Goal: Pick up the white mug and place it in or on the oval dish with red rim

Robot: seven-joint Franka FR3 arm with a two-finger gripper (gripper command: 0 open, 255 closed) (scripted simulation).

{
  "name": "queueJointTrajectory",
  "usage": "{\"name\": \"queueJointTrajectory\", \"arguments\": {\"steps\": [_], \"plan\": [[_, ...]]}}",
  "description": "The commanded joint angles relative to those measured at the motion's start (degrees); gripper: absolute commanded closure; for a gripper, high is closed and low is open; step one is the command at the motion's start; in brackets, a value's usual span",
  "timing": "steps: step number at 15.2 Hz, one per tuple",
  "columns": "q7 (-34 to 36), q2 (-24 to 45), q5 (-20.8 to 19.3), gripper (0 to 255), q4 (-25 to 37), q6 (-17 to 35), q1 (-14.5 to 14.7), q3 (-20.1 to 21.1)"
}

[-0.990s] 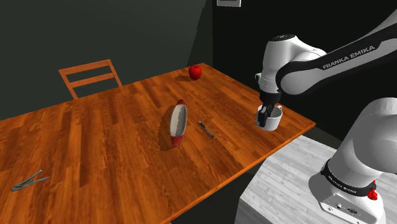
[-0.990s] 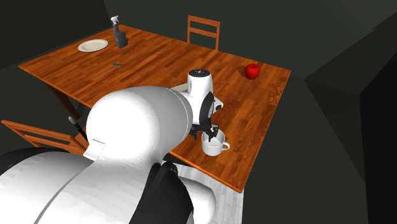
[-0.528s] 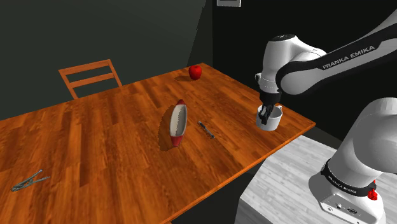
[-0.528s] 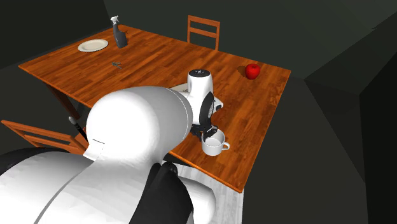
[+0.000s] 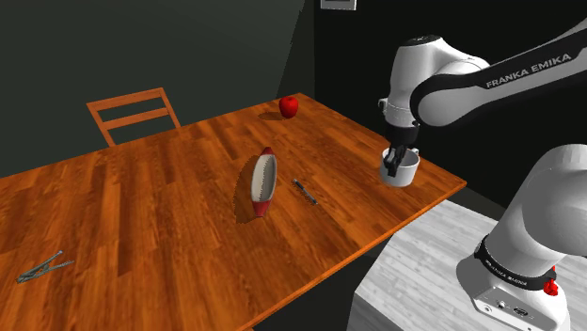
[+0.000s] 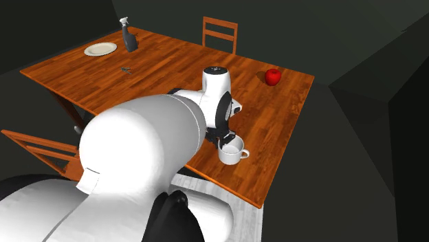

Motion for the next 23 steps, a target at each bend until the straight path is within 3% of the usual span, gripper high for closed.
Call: {"name": "queueJointTrajectory", "arguments": {"steps": [1, 17, 23], "plan": [[-0.10, -1.12, 0.09, 255, 0.79, -1.94, 0.04, 0.01], [-0.80, -5.48, 0.60, 255, 10.83, -16.33, 0.24, 0.18], [4.73, 7.28, 3.41, 255, 20.00, -12.96, 2.73, 4.84]]}}
